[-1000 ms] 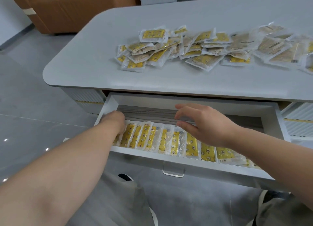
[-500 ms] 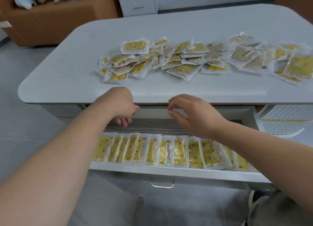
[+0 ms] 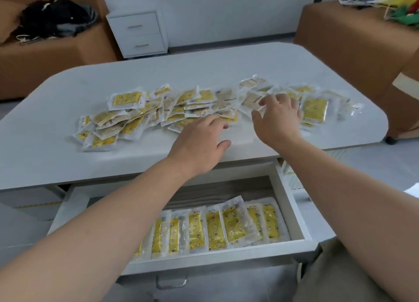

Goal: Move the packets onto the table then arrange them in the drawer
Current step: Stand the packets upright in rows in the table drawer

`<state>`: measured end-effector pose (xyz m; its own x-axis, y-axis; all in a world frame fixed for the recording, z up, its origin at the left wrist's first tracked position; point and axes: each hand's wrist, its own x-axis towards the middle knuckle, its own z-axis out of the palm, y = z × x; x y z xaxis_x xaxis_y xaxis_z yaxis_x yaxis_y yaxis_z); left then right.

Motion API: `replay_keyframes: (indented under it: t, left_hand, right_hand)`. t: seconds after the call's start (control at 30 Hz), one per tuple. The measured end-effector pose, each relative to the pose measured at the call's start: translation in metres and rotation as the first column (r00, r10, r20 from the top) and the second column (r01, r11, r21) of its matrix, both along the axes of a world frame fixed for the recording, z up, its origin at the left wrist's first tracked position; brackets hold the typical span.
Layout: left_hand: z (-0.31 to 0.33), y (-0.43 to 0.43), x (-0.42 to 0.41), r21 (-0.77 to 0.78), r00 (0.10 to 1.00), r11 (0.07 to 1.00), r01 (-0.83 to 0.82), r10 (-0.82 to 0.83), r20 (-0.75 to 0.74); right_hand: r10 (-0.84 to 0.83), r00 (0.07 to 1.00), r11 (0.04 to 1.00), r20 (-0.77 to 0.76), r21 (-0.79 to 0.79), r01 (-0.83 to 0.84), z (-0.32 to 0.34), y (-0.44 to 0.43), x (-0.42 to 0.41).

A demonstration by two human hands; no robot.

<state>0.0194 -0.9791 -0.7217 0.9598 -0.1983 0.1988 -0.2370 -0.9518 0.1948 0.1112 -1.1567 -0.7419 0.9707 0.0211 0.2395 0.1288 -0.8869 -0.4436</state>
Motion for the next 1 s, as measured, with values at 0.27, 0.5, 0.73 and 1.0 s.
replay_keyframes:
  t: [0.27,0.5,0.73,1.0]
  left_hand:
    - [-0.001,-0.098,0.110,0.142,0.996,0.989,0.044,-0.034,-0.077]
    - [-0.008,-0.150,0.188,0.179,0.993,0.982,0.066,-0.048,-0.103]
    - [-0.036,-0.151,0.218,0.343,0.971,0.934,0.097,-0.013,-0.239]
    - [-0.036,-0.090,0.152,0.583,0.994,0.809,0.075,-0.013,-0.109]
  right_hand:
    - [-0.335,0.921,0.942,-0.197,-0.085,0.325,-0.001,-0.109,0.073]
    - [-0.364,0.894,0.930,-0.263,-0.056,0.362,-0.017,-0.152,0.102]
    - [-0.339,0.901,0.939,-0.269,-0.150,0.309,-0.035,-0.141,0.116]
    - [-0.152,0.971,0.971,-0.184,-0.210,0.112,-0.042,-0.070,0.083]
